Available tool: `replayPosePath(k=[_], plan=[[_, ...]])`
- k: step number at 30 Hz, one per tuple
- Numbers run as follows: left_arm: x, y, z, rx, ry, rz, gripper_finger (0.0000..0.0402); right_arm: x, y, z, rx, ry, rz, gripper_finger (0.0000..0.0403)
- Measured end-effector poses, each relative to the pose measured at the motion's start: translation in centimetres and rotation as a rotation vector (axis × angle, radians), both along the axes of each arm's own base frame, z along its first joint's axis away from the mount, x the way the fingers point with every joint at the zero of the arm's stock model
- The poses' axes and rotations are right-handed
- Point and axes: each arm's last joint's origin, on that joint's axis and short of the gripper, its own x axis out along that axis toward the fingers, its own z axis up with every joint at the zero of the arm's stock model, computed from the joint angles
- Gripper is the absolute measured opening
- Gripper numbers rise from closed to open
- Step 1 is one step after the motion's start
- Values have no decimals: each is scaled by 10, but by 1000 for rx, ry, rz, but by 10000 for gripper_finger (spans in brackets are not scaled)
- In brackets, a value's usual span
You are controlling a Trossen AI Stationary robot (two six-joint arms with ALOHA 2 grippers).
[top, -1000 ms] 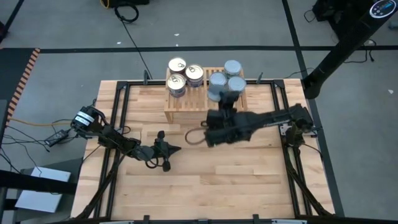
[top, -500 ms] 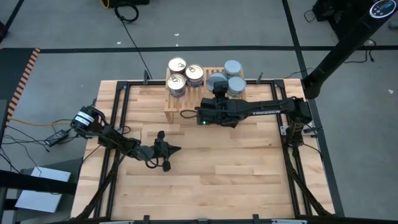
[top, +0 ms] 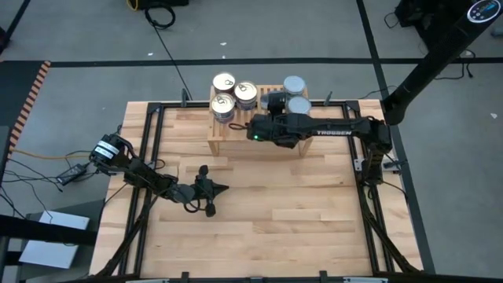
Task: Stack canned seafood by type on shelf
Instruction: Stack the green tuna can on top of the green tuna can on the shelf
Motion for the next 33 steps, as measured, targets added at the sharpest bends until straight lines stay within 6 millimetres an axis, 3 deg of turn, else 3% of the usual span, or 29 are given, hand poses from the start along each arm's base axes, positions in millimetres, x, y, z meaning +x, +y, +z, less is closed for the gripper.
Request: replayPosePath(k=[13,23,27,33], plan=[[0,0,0,0,0,0,5,-1,-19,0,25,5,-15,155],[0,0,0,0,-1,0,5,-1,-19,0,36,-2,-12,292],[0,0,0,0,-1,0,5,-2,-22,0,36,0,-17,306],[0,0,0,-1,-1,0,5,-5,-32,0,37,2,-44,294]])
